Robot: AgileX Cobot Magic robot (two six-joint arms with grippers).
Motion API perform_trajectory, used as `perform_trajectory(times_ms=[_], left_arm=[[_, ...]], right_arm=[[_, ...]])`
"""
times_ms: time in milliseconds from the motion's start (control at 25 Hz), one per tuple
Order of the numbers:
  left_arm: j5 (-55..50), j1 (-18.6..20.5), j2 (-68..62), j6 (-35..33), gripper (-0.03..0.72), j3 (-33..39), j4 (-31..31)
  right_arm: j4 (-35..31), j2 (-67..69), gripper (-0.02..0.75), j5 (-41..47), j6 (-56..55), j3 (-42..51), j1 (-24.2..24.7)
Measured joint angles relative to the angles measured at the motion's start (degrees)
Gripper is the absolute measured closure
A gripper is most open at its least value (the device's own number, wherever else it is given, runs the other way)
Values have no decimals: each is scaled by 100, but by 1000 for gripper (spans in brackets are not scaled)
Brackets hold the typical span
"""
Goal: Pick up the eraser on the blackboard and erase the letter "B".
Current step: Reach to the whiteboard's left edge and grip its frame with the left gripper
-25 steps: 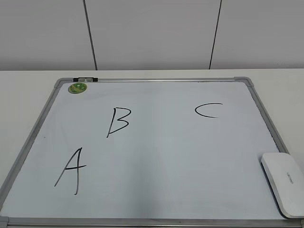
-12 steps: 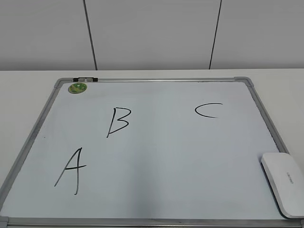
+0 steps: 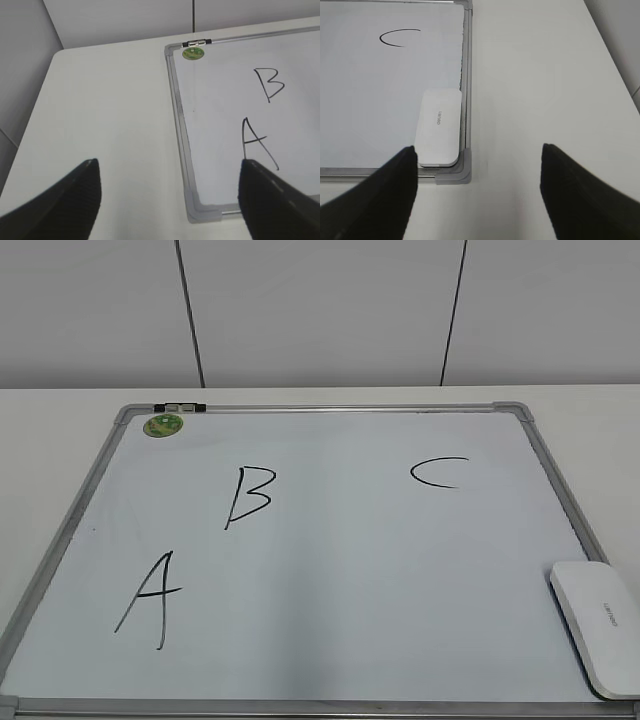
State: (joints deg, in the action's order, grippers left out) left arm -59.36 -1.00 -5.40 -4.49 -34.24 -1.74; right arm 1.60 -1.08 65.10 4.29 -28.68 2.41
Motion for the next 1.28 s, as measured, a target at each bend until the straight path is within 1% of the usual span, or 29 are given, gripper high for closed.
perform_trajectory(times_ms=[160, 320, 480, 840, 960, 1280], left_arm=[[556, 0, -859, 0, 59, -283, -16], [1103, 0, -1938, 0, 63, -659, -202], [1400, 0, -3139, 0, 69, -1080, -250], [1363, 0, -5925, 0, 95, -2104, -298], [1338, 0, -6733, 0, 100, -2394, -418], [1440, 0, -8491, -36, 109, -2791, -481]], right_arm=[[0, 0, 151, 0, 0, 0, 0], [0, 0, 151, 0, 0, 0, 0], [0, 0, 151, 0, 0, 0, 0], [0, 0, 152, 0, 0, 0, 0], [0, 0, 152, 0, 0, 0, 0], [0, 0, 151, 0, 0, 0, 0]])
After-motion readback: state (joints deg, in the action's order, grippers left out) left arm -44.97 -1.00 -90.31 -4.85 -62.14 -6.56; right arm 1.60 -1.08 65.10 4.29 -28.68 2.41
